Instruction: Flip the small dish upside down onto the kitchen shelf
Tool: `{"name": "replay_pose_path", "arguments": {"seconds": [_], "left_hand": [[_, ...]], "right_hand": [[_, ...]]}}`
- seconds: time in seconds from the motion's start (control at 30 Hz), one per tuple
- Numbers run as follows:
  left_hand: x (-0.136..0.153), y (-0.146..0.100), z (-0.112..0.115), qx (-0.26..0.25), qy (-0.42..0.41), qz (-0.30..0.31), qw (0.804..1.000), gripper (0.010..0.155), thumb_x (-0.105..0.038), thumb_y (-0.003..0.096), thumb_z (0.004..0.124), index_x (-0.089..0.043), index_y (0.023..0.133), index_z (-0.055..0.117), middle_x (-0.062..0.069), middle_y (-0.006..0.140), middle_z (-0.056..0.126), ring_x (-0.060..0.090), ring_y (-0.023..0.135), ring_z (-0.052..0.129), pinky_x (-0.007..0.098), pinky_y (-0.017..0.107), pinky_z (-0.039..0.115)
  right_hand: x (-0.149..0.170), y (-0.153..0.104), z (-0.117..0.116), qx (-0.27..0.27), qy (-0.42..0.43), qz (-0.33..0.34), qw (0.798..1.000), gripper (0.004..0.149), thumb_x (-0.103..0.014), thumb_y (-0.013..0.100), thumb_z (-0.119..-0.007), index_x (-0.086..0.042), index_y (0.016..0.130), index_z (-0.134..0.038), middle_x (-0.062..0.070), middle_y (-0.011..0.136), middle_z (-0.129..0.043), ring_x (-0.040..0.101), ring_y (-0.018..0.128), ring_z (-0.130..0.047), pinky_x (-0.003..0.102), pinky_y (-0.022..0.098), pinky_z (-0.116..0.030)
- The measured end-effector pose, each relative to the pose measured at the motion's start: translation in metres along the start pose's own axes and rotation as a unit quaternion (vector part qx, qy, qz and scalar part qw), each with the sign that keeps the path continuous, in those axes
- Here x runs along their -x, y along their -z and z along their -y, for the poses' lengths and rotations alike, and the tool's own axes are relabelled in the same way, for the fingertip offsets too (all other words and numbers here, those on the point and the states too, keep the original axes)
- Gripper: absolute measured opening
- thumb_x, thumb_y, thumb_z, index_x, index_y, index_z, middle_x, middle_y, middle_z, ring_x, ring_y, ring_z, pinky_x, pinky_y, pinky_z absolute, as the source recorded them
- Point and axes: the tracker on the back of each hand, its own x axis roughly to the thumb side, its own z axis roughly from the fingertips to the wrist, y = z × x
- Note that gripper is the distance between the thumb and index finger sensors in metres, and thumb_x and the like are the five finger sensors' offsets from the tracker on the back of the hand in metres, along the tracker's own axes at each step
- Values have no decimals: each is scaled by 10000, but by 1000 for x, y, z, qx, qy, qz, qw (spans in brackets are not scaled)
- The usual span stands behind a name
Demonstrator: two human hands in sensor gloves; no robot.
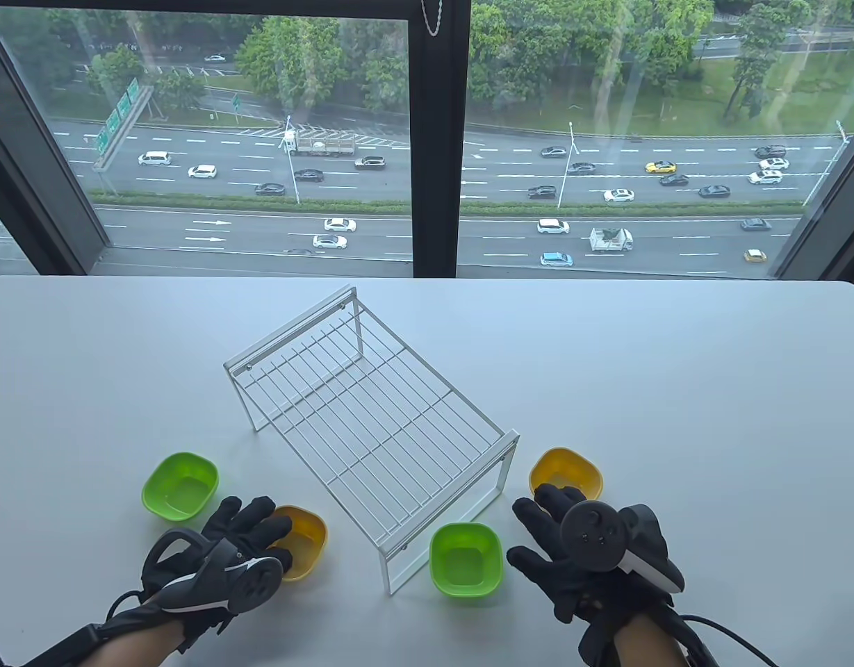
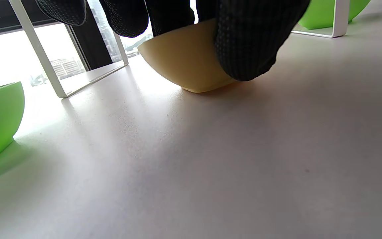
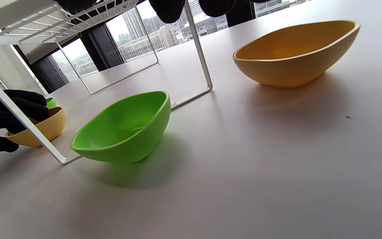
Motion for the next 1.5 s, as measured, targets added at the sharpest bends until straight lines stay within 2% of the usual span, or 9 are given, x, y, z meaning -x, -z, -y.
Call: {"name": "replay_pose_path", "arguments": {"seconds": [0.13, 0.5, 0.73, 0.93, 1.5], "left_hand": [[0, -4, -8, -42, 5, 7, 999, 440, -495, 347, 890, -445, 781, 833, -124, 1065, 774, 239, 1096, 569, 600, 799, 535], [9, -9, -17, -59, -13, -5, 998, 447, -504, 318, 910, -435, 753, 839, -171, 878, 980, 179, 1046, 705, 586, 791, 571], [15, -15, -27, -96, -39, -12, 995, 463, -479, 329, 914, -461, 780, 813, -160, 846, 987, 173, 1014, 748, 594, 791, 571], [20, -21, -36, -125, -55, -22, 990, 547, -430, 360, 898, -484, 880, 736, -174, 836, 946, 172, 1006, 741, 596, 793, 563], [34, -30, -43, -162, -103, -37, 981, 580, -401, 383, 866, -483, 931, 694, -143, 865, 922, 191, 1010, 722, 605, 792, 555]], "right_hand": [[1, 1, 0, 0, 2, 3, 1000, 784, -660, 477, -614, -273, 1135, -436, 149, 1230, -341, 446, 1088, -298, 688, 740, -270], [-1, 0, 0, 1, 8, 9, 1000, 785, -660, 477, -614, -270, 1135, -437, 151, 1229, -353, 446, 1086, -297, 688, 739, -273], [1, 0, 0, 4, 12, 10, 1000, 786, -658, 477, -616, -266, 1134, -433, 151, 1228, -355, 447, 1085, -291, 690, 738, -270], [1, -2, 1, 9, 17, 11, 1000, 790, -658, 477, -615, -262, 1135, -429, 155, 1227, -357, 450, 1085, -289, 692, 735, -271], [2, -4, 2, 2, 28, 13, 1000, 789, -658, 479, -613, -259, 1133, -428, 153, 1227, -370, 453, 1085, -295, 689, 737, -269]]}}
